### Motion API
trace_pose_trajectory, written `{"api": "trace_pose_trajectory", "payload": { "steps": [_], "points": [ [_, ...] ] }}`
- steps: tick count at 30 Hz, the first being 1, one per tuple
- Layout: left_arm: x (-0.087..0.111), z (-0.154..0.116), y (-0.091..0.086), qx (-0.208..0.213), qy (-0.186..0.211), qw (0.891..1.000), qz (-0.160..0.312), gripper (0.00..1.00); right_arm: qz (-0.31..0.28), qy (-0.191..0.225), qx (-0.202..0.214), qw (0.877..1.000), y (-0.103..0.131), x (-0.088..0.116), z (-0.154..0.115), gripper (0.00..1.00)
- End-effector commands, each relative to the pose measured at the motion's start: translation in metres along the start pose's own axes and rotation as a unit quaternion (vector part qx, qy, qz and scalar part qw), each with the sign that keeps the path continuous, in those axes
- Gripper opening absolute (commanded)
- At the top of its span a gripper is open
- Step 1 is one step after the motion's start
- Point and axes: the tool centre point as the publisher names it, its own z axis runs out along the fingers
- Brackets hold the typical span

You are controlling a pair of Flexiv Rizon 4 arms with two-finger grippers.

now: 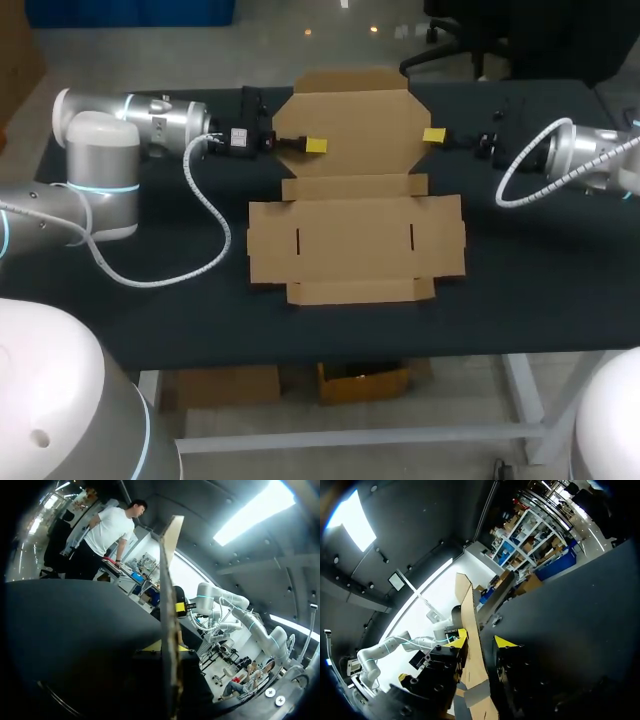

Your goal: Assemble the packaging by folding the flat box into shape, placing the metal phone stand inside, and closing the box properly

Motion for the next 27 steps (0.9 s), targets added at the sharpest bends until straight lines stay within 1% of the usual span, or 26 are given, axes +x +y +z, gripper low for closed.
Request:
{"api": "trace_pose_trajectory", "payload": {
  "steps": [1,3,4,8,13,14,16,17,21,27],
  "points": [
    [0.001,-0.002,-0.004,-0.002,-0.004,1.0,0.001,0.0,-0.004,-0.025,0.004,1.0,-0.001,0.013,-0.014,0.62],
    [0.0,-0.004,-0.006,-0.002,-0.007,1.0,0.005,0.0,-0.007,-0.038,0.011,0.999,-0.001,0.016,-0.02,0.58],
    [0.001,-0.004,-0.007,-0.002,-0.009,1.0,0.008,0.0,-0.008,-0.046,0.014,0.999,-0.002,0.017,-0.023,0.51],
    [0.0,-0.005,-0.014,-0.003,-0.012,1.0,0.014,0.0,-0.011,-0.067,0.024,0.997,-0.004,0.024,-0.036,0.48],
    [0.0,-0.003,-0.023,-0.009,-0.017,0.999,0.03,0.0,-0.011,-0.096,0.038,0.995,-0.011,0.032,-0.049,0.34],
    [0.0,-0.003,-0.026,-0.009,-0.017,0.999,0.034,0.0,-0.011,-0.104,0.04,0.994,-0.013,0.034,-0.054,0.24],
    [0.001,-0.002,-0.029,-0.011,-0.02,0.999,0.041,0.0,-0.011,-0.114,0.042,0.993,-0.016,0.036,-0.061,0.13],
    [0.001,-0.002,-0.031,-0.011,-0.02,0.999,0.044,0.0,-0.01,-0.117,0.04,0.992,-0.017,0.038,-0.065,0.0],
    [0.001,-0.002,-0.037,-0.007,-0.018,0.999,0.05,0.0,-0.011,-0.133,0.039,0.99,-0.022,0.044,-0.075,0.0],
    [0.004,0.0,-0.046,-0.005,-0.016,0.997,0.07,0.0,-0.016,-0.167,0.057,0.984,-0.03,0.054,-0.086,0.0]
  ]
}}
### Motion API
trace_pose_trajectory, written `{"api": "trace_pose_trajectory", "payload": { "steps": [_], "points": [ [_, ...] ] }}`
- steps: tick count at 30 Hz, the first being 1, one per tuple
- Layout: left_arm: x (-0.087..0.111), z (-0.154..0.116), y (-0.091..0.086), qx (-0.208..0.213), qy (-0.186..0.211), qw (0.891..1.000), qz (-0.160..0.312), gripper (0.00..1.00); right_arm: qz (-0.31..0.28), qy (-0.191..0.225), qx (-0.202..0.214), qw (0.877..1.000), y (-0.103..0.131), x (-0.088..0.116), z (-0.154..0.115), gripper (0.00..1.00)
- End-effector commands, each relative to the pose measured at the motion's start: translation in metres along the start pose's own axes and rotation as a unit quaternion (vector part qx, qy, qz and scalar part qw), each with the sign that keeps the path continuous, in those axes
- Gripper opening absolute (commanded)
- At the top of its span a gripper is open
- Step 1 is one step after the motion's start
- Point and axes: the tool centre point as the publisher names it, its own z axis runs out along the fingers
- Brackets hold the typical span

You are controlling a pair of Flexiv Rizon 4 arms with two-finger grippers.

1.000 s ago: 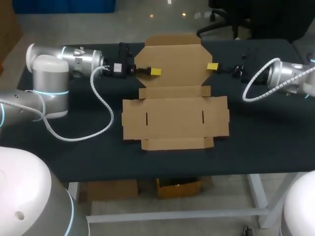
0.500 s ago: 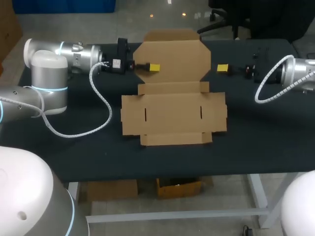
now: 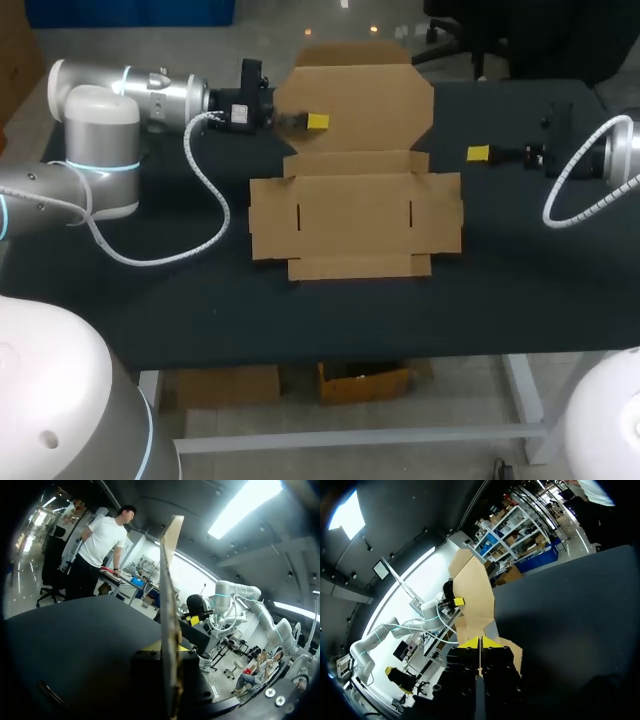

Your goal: Assemble the packaging by folding the flat box into shape, placing the metal phone stand inside, and closing the box properly

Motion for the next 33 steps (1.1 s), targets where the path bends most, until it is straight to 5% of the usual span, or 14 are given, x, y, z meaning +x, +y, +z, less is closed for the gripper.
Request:
{"api": "trace_pose_trajectory", "payload": {
  "steps": [1,14,24,33],
  "points": [
    [0.0,0.001,-0.006,-0.002,0.002,1.0,0.008,0.0,0.0,-0.07,0.01,0.998,-0.006,0.013,-0.012,0.0],
    [0.006,0.013,-0.015,-0.001,0.006,0.998,0.056,0.0,0.013,-0.117,0.025,0.993,-0.04,0.017,-0.038,0.0],
    [0.006,0.013,-0.015,-0.001,0.006,0.998,0.056,0.0,0.018,-0.168,0.068,0.983,-0.081,0.03,-0.042,0.0],
    [0.006,0.013,-0.015,-0.001,0.006,0.998,0.056,0.0,0.008,-0.2,0.066,0.978,-0.103,0.037,-0.052,0.0]
  ]
}}
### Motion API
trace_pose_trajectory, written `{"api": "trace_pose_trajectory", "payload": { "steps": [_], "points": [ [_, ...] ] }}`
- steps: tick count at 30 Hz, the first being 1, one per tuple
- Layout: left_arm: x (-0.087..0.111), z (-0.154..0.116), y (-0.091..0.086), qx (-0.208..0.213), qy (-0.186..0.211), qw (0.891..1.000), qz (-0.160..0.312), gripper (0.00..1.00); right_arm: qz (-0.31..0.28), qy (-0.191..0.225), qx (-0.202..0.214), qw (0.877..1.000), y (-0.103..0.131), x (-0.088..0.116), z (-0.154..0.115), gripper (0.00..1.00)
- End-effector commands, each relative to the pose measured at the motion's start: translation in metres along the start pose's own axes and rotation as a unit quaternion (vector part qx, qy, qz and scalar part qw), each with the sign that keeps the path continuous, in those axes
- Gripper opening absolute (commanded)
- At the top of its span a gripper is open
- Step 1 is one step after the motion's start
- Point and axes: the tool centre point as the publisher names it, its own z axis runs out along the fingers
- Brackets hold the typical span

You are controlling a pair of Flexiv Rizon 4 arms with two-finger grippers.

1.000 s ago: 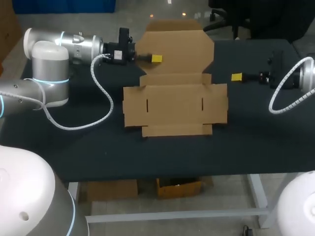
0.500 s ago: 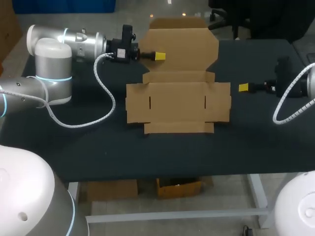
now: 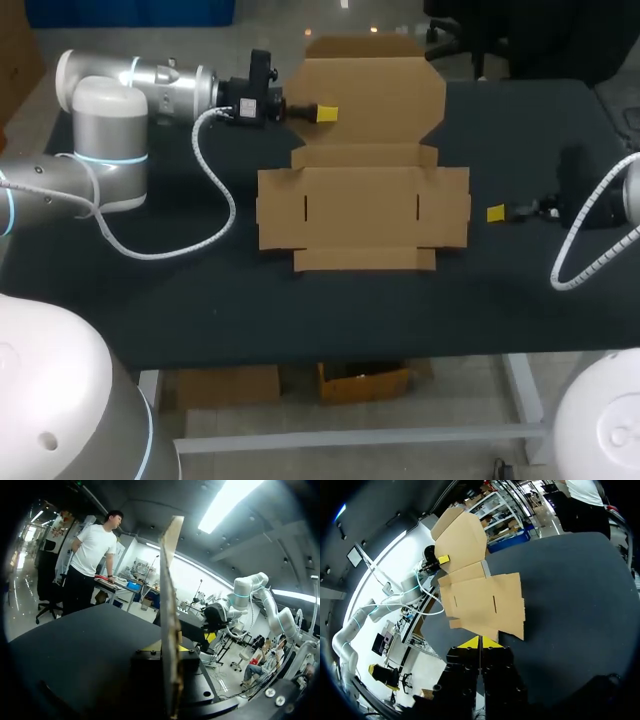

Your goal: Assemble the packaging by folding the flat box into shape, placing the metal phone stand inside, and closing the box properly

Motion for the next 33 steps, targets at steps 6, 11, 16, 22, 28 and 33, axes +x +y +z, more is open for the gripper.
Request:
{"api": "trace_pose_trajectory", "payload": {
  "steps": [6,11,16,22,28,33],
  "points": [
    [0.0,0.0,0.0,0.0,0.001,1.0,0.0,0.0,-0.022,-0.067,-0.019,0.997,-0.02,0.007,-0.009,0.0],
    [0.001,0.003,0.0,0.001,-0.006,1.0,0.014,0.0,-0.033,-0.068,-0.038,0.996,-0.028,0.004,-0.016,0.0],
    [0.006,0.006,-0.004,0.005,-0.012,0.999,0.048,0.0,-0.041,-0.072,-0.047,0.995,-0.031,0.003,-0.021,0.0],
    [0.011,0.006,-0.011,0.006,-0.02,0.996,0.083,0.0,-0.059,-0.071,-0.055,0.994,-0.033,0.004,-0.024,0.0],
    [0.013,0.008,-0.016,0.004,-0.028,0.993,0.113,0.0,-0.057,-0.065,-0.055,0.995,-0.036,0.003,-0.024,0.0],
    [0.014,0.009,-0.02,-0.001,-0.034,0.992,0.12,0.0,-0.057,-0.065,-0.055,0.995,-0.036,0.003,-0.024,0.0]
  ]
}}
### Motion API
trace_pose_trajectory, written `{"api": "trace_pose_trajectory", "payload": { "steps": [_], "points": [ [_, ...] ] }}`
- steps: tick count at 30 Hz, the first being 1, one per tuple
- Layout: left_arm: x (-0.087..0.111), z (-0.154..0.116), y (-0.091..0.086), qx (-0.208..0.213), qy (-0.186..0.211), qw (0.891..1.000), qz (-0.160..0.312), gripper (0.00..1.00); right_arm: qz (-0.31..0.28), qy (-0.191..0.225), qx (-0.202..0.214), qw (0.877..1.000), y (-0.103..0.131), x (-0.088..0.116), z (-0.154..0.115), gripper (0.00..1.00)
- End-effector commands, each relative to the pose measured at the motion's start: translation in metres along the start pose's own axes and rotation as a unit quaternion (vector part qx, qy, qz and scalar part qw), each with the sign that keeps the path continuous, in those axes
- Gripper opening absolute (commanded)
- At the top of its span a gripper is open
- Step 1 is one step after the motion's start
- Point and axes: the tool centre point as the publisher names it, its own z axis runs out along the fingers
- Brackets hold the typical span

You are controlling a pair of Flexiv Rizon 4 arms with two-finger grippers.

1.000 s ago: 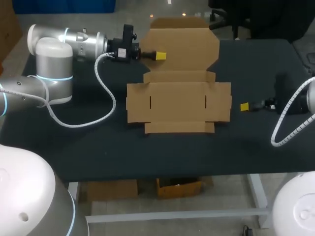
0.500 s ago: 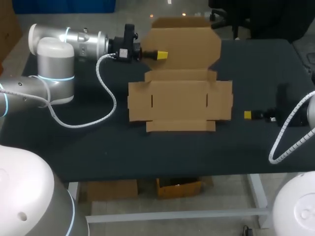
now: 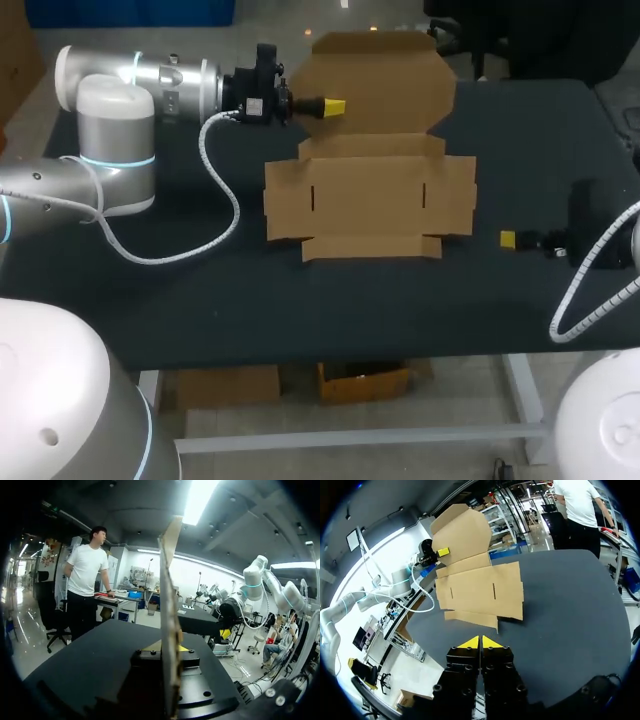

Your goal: Assemble the packaging by folding the flat box into shape, placing the metal phone stand inside, and closing the box properly

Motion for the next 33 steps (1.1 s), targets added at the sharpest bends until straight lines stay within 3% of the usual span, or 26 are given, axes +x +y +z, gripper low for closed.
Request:
{"api": "trace_pose_trajectory", "payload": {
  "steps": [1,8,13,22,33],
  "points": [
    [0.003,0.0,-0.004,-0.004,-0.006,1.0,0.003,0.0,0.0,0.004,-0.003,1.0,-0.001,-0.001,-0.002,0.0],
    [0.003,-0.001,-0.005,0.005,-0.005,0.999,0.031,0.0,0.0,0.004,-0.003,1.0,-0.001,-0.001,-0.002,0.0],
    [0.005,-0.003,-0.004,0.016,-0.002,0.999,0.049,0.0,-0.036,0.0,-0.013,0.999,0.0,0.008,0.008,0.0],
    [0.007,-0.002,-0.007,0.013,0.01,0.996,0.083,0.0,-0.075,-0.001,-0.036,0.997,-0.01,0.021,0.017,0.0],
    [0.014,0.002,-0.013,0.009,0.017,0.994,0.111,0.0,-0.091,-0.002,-0.031,0.995,-0.013,0.029,0.028,0.0]
  ]
}}
